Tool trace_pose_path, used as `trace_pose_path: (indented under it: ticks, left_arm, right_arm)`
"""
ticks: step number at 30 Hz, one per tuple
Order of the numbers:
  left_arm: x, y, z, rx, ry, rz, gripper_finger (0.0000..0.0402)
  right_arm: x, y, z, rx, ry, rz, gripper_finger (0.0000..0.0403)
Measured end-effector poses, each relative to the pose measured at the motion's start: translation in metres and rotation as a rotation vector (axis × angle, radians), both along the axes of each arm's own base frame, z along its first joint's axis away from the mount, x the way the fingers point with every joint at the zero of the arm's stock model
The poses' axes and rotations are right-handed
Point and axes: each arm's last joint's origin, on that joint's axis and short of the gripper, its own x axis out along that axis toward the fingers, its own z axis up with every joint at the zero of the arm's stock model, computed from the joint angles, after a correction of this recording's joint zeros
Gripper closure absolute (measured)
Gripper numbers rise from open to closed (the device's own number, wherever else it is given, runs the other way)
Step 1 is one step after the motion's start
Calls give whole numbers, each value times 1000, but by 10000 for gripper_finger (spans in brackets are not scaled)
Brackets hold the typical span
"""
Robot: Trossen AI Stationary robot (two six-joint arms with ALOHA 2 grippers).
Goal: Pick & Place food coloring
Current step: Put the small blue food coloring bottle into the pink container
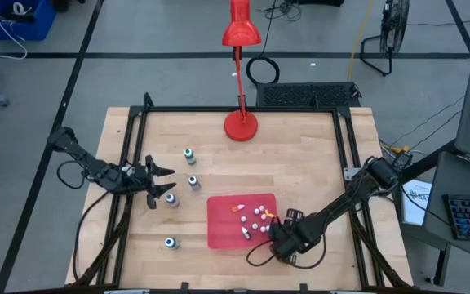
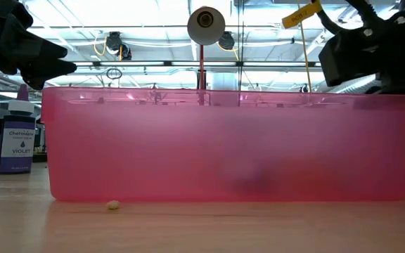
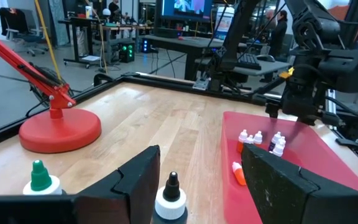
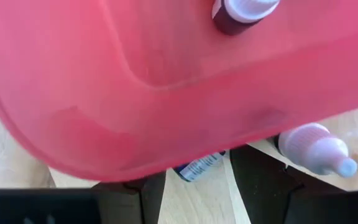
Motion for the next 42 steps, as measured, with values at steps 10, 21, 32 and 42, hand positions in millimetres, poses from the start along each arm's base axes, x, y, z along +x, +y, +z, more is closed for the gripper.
trace_pose_path:
  ticks: [10,21,32,42]
  left_arm:
    - [0,0,0,-1,-1,0,174]
    - [0,0,0,0,0,0,174]
    - [0,0,0,-1,-1,0,174]
    - [0,0,0,-1,-1,0,174]
  right_arm:
    - [-2,-7,-2,-11,-39,-83,236]
    - [-3,-8,-2,-19,-25,-68,358]
    - [-9,-5,31,55,-136,-77,359]
    - [-32,1,77,55,-309,-97,359]
